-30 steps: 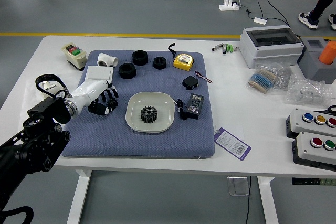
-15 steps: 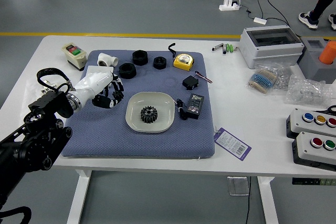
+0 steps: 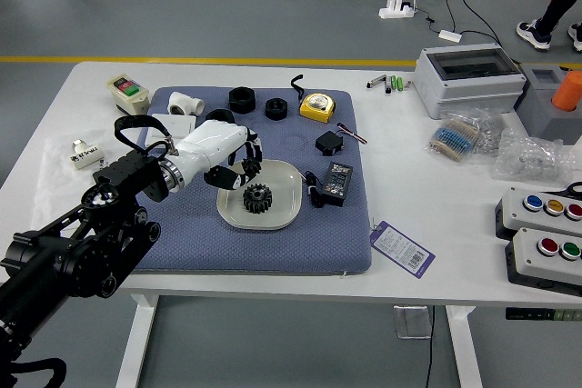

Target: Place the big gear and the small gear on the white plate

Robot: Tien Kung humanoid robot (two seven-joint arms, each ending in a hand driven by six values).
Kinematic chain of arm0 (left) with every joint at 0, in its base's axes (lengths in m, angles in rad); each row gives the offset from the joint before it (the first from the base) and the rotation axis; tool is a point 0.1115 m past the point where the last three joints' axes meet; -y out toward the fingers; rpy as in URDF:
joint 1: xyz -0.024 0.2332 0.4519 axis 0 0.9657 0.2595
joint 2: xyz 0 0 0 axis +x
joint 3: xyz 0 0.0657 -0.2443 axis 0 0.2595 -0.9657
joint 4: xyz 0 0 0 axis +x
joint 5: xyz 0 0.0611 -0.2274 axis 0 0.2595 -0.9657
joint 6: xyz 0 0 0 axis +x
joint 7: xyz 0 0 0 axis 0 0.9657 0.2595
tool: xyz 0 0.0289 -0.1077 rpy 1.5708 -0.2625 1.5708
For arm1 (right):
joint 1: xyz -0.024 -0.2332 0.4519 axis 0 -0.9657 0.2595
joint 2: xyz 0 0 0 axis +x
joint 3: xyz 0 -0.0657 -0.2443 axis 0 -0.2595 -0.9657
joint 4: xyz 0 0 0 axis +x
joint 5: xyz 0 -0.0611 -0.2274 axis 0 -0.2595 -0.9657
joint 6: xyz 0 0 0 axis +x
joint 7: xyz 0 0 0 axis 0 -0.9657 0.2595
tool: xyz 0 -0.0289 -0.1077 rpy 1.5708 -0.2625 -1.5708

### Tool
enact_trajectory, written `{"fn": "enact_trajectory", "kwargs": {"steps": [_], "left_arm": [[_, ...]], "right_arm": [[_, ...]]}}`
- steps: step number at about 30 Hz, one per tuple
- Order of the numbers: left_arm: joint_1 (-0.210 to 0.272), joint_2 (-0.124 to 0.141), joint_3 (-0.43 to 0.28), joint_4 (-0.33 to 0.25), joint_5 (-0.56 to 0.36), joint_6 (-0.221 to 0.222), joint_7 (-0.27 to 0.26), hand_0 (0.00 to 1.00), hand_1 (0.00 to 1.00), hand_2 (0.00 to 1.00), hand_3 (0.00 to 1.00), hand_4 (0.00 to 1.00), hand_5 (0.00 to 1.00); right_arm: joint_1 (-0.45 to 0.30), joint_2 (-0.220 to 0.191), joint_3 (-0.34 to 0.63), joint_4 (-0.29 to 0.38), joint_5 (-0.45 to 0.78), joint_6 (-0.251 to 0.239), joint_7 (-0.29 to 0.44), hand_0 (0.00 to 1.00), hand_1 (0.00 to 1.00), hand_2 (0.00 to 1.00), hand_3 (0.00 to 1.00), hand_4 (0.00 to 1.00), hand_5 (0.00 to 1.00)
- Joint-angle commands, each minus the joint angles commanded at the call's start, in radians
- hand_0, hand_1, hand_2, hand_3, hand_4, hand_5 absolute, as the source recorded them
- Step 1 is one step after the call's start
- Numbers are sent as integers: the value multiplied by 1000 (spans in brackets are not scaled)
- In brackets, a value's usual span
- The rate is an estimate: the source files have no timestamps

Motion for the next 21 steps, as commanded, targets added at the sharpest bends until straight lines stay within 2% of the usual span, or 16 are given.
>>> {"fn": "enact_trajectory", "kwargs": {"steps": [3, 4, 9, 10, 15, 16, 21], "left_arm": [[-4, -9, 17, 13, -5, 3, 3, 307, 366, 437, 526, 605, 2], [-6, -11, 21, 19, -8, 6, 0, 349, 426, 487, 557, 738, 53], [-9, -26, 24, 49, -12, 30, -14, 349, 426, 487, 557, 738, 53], [-8, -29, 23, 53, -14, 38, -15, 394, 487, 533, 561, 901, 140], [-5, -36, 19, 63, -25, 68, -19, 394, 487, 533, 561, 901, 140], [-5, -38, 17, 65, -25, 72, -17, 453, 585, 647, 628, 984, 221], [-1, -38, 9, 69, -24, 78, -12, 453, 585, 647, 628, 984, 221]], "right_arm": [[-1, 0, 2, 1, 1, 0, 1, 688, 707, 748, 564, 790, 642], [-1, 0, 2, 1, 1, -1, 1, 687, 707, 748, 564, 791, 641], [-3, -1, -5, 1, 1, -1, 2, 687, 707, 748, 564, 791, 641], [-3, -1, -6, 1, 1, 0, 2, 687, 707, 748, 565, 791, 642], [-5, 0, -10, 1, 2, -1, 2, 687, 707, 748, 565, 791, 642], [-5, 0, -10, 1, 3, -1, 2, 686, 707, 748, 564, 790, 642], [-6, 0, -11, 1, 2, -1, 2, 686, 707, 748, 564, 790, 642]]}}
